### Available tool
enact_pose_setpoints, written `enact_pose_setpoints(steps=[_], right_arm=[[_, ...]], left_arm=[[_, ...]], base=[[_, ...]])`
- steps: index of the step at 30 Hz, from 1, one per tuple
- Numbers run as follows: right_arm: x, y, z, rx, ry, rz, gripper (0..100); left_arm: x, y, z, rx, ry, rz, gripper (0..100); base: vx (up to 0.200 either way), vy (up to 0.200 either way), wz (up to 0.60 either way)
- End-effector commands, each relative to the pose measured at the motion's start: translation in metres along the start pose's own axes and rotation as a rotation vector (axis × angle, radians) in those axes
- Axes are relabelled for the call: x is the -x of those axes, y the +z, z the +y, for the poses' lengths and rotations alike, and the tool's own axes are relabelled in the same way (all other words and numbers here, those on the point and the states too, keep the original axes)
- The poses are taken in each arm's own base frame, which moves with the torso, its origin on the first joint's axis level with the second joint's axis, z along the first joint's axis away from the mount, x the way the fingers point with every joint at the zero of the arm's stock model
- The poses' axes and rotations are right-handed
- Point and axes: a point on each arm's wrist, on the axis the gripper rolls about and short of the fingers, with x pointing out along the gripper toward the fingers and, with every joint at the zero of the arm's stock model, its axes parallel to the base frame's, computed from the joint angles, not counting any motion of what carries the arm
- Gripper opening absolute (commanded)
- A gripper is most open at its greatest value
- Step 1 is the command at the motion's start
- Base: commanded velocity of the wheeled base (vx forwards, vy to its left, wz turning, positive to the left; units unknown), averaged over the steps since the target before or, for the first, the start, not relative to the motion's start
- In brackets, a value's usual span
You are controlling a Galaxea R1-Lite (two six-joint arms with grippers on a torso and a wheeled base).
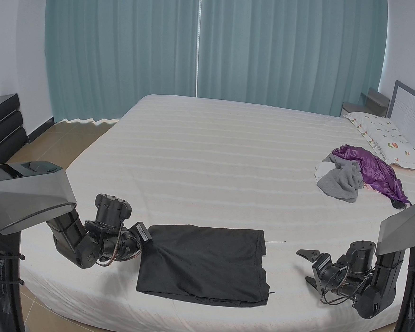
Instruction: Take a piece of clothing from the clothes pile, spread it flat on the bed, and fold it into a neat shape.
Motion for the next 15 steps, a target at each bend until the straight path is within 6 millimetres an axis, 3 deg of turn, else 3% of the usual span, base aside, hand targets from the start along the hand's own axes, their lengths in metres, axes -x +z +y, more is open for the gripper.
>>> enact_pose_setpoints(steps=[1, 15], right_arm=[[0.0, -0.003, 0.002, 0.009, 0.012, 0.003, 100], [0.001, -0.001, 0.002, -0.001, 0.013, -0.003, 100]], left_arm=[[0.001, -0.002, 0.0, 0.001, 0.003, 0.007, 100], [0.009, 0.011, 0.004, 0.099, 0.0, -0.028, 100]], base=[[0.0, 0.0, 0.0], [0.0, 0.0, 0.0]])
